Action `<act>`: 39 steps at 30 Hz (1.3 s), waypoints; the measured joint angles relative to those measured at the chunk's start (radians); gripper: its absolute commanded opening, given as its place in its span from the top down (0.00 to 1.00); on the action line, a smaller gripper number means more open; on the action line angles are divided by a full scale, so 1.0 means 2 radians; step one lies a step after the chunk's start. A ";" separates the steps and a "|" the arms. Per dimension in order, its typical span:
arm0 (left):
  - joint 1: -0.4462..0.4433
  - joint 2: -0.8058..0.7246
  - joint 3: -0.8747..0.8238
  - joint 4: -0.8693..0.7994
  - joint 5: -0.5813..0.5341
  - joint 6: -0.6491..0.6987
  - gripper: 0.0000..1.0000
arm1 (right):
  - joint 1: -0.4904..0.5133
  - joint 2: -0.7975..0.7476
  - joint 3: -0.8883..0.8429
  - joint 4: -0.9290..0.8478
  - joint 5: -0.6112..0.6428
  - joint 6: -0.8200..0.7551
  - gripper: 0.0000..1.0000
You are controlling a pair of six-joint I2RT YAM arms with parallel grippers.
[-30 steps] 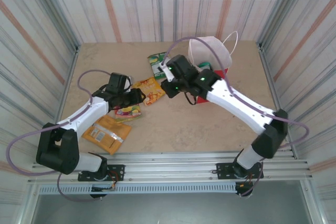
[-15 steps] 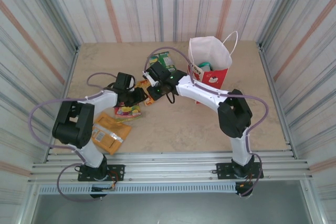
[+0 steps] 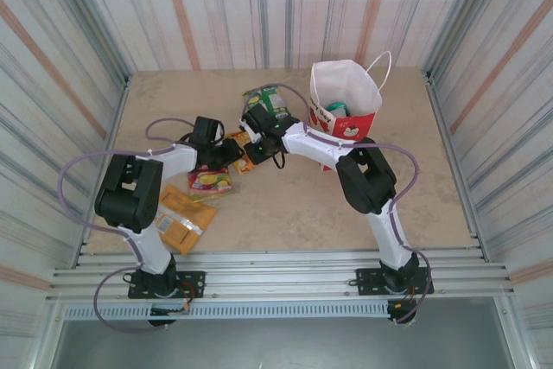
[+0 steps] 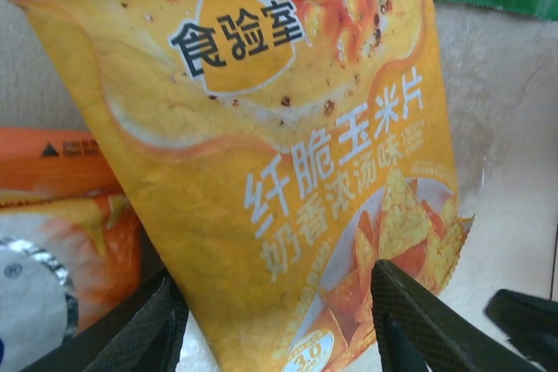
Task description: Place the snacks into the paper bag
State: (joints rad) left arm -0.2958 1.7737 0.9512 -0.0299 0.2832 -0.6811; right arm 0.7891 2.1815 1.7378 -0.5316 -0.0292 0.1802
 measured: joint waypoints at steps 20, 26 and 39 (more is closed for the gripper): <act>0.001 0.031 0.012 0.042 -0.006 -0.009 0.87 | -0.006 0.029 0.003 0.008 -0.014 0.013 0.65; 0.001 0.003 0.012 0.021 -0.012 0.017 0.99 | -0.006 -0.014 -0.007 0.015 -0.012 0.013 0.64; -0.023 -0.156 -0.004 -0.017 -0.013 0.171 1.00 | -0.017 -0.212 -0.111 0.098 -0.012 0.005 0.52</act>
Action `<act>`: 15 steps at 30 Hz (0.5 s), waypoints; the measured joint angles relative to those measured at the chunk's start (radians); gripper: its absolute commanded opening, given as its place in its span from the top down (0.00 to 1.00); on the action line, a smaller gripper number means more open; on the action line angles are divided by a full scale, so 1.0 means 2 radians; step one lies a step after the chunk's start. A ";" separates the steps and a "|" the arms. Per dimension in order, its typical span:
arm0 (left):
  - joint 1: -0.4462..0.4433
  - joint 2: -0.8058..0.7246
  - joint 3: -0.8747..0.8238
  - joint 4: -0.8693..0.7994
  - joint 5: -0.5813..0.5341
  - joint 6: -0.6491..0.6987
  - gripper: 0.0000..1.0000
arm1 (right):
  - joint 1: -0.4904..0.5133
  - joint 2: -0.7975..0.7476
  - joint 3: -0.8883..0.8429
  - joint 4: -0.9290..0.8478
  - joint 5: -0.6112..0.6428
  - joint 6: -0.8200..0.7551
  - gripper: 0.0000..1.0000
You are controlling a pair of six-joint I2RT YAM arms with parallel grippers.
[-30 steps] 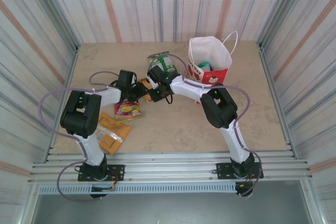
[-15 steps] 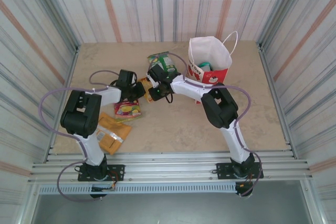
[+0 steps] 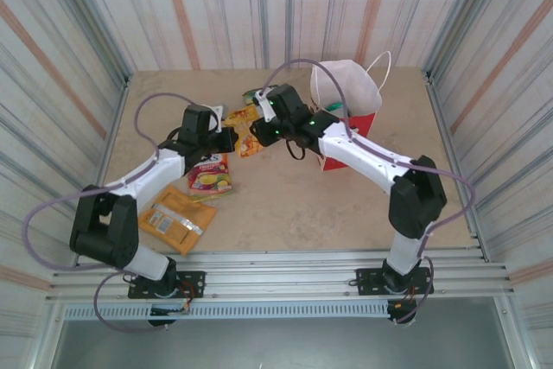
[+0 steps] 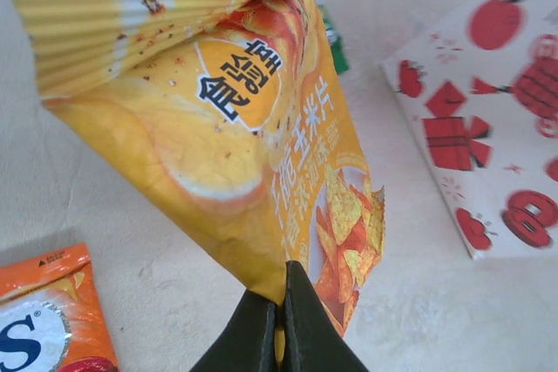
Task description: Place the snacks into the paper bag
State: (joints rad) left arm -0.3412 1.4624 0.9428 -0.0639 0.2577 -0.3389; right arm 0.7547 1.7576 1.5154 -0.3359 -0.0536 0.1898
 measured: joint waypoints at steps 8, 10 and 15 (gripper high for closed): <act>-0.007 -0.115 -0.051 0.021 0.076 0.092 1.00 | -0.030 -0.116 -0.084 0.037 -0.034 -0.018 0.47; -0.009 -0.139 -0.060 0.035 0.106 0.106 1.00 | -0.045 -0.146 -0.100 0.040 -0.054 -0.022 0.46; -0.011 -0.176 -0.069 0.084 0.175 0.121 1.00 | -0.086 -0.197 -0.112 0.035 -0.113 -0.023 0.44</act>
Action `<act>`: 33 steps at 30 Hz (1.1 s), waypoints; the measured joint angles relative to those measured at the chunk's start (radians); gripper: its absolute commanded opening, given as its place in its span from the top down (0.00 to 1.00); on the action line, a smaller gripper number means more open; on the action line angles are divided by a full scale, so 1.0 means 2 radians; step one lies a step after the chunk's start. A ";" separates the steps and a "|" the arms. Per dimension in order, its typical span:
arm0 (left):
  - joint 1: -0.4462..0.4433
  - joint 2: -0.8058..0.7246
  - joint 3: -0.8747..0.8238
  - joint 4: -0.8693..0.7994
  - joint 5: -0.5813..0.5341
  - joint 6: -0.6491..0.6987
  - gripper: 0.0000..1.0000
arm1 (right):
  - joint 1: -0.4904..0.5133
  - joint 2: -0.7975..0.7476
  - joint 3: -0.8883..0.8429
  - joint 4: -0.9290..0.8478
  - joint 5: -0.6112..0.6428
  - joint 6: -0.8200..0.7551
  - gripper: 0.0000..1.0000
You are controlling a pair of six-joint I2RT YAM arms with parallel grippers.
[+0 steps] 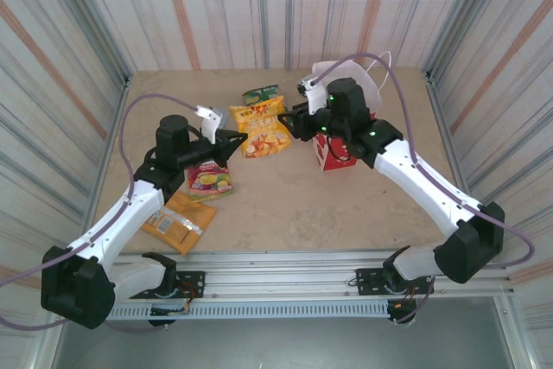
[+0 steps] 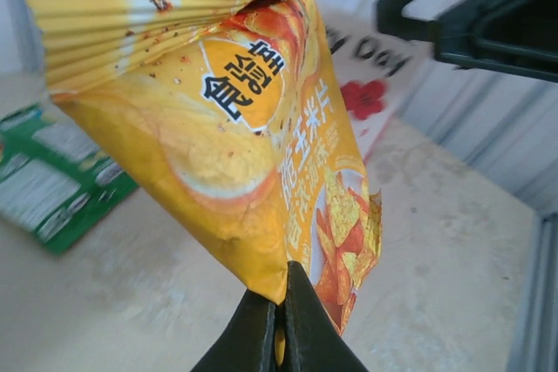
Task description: Place the snacks into the paper bag
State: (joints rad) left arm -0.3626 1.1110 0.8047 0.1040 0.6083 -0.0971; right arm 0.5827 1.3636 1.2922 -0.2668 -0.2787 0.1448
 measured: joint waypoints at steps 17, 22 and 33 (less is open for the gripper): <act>-0.023 -0.001 0.015 0.065 0.098 0.008 1.00 | -0.069 -0.031 -0.043 0.028 -0.252 0.044 0.77; -0.028 0.003 0.020 0.067 0.090 0.008 0.86 | -0.075 -0.031 -0.044 0.031 -0.280 0.058 1.00; -0.048 0.005 0.060 0.009 -0.002 0.013 0.28 | -0.099 -0.086 -0.013 -0.001 -0.191 0.065 1.00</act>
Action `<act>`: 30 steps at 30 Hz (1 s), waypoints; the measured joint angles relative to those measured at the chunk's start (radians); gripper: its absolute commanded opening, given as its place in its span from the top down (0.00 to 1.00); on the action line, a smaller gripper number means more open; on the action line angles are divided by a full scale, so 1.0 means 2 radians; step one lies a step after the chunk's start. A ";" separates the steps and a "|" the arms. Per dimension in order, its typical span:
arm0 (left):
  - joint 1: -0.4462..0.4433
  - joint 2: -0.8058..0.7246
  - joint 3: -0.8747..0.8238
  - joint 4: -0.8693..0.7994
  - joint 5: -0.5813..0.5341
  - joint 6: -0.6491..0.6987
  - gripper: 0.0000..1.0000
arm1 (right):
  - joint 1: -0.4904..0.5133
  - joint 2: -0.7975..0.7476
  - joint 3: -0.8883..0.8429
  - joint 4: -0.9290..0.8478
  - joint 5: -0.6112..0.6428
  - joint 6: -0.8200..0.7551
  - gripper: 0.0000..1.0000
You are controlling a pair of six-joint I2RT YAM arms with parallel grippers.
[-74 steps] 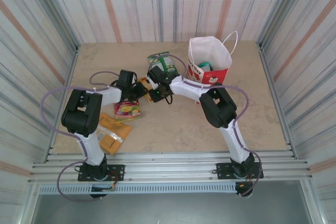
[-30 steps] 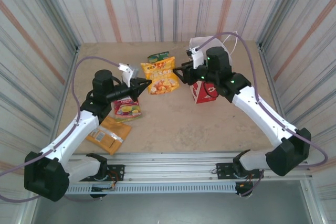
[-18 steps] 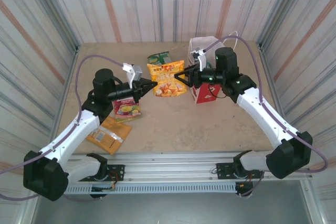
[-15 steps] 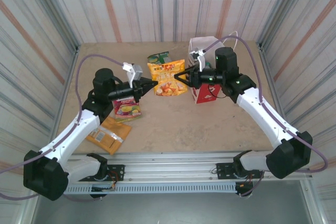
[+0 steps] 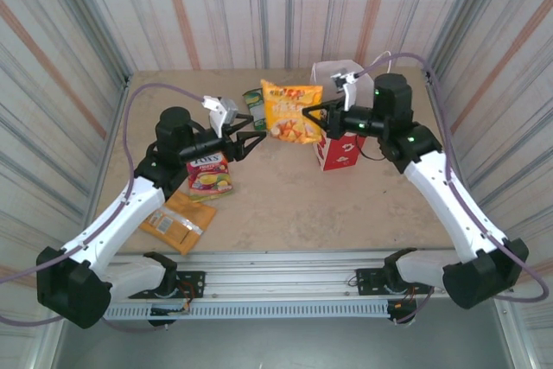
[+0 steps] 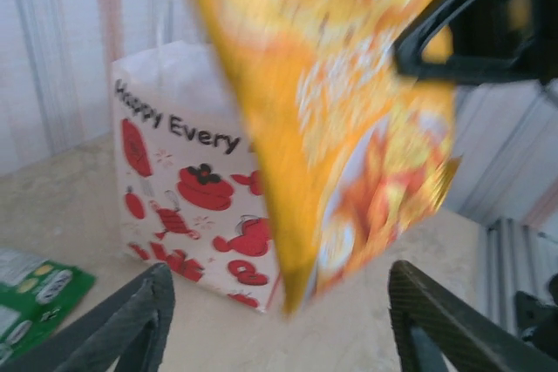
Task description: Place the snacks into the paper bag
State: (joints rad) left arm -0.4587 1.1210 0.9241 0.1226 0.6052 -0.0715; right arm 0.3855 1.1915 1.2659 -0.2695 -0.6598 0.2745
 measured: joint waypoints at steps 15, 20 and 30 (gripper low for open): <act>-0.053 0.044 0.059 -0.095 -0.132 0.024 0.27 | -0.079 -0.010 0.096 -0.019 0.255 -0.024 1.00; -0.055 0.059 0.062 -0.107 -0.146 0.025 0.27 | -0.091 0.036 0.099 -0.042 0.277 -0.030 1.00; -0.056 0.071 0.067 -0.116 -0.156 0.024 0.27 | -0.091 0.099 0.073 -0.051 0.243 -0.035 0.94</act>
State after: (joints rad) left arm -0.5697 1.2625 1.0588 -0.1093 0.2935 -0.0227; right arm 0.2035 1.3888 1.4128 -0.3714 -0.1730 0.2054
